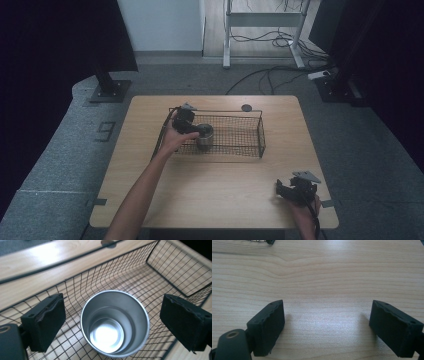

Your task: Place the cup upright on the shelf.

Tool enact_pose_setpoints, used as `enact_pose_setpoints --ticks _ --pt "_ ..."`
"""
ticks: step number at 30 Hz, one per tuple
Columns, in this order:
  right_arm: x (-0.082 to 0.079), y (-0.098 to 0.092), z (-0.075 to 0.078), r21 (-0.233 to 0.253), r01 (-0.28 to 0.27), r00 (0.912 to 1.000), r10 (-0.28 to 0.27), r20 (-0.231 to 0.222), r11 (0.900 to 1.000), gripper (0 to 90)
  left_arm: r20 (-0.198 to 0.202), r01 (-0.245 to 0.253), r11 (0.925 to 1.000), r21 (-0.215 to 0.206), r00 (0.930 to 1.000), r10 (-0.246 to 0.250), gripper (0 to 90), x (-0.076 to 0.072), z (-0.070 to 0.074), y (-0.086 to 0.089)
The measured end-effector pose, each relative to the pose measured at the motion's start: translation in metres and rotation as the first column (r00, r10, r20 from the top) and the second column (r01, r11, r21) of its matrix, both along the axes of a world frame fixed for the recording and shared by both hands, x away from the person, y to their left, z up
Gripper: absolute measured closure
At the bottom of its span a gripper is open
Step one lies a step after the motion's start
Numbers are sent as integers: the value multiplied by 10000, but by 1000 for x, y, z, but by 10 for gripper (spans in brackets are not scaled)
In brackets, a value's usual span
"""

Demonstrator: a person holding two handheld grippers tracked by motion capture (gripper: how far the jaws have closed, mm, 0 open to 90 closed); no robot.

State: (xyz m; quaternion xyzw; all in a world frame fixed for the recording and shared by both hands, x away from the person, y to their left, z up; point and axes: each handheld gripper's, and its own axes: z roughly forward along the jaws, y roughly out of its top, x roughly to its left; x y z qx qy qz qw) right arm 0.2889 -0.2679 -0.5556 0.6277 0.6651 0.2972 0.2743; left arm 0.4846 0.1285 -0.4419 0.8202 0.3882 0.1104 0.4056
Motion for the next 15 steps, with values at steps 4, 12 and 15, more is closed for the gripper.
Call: enact_pose_setpoints --ticks 4,12,15 --pt "0 0 0 -7 12 10000 -12 3 10000 128 308 117 9996 -239 9995 -110 69 -12 9 8" --pt "0 0 0 -6 16 10000 -16 3 10000 128 686 369 9976 -587 9971 -328 70 -37 18 21" --pt "0 0 0 -4 14 10000 -14 3 10000 128 758 505 9958 -759 9961 -447 71 -46 20 26"
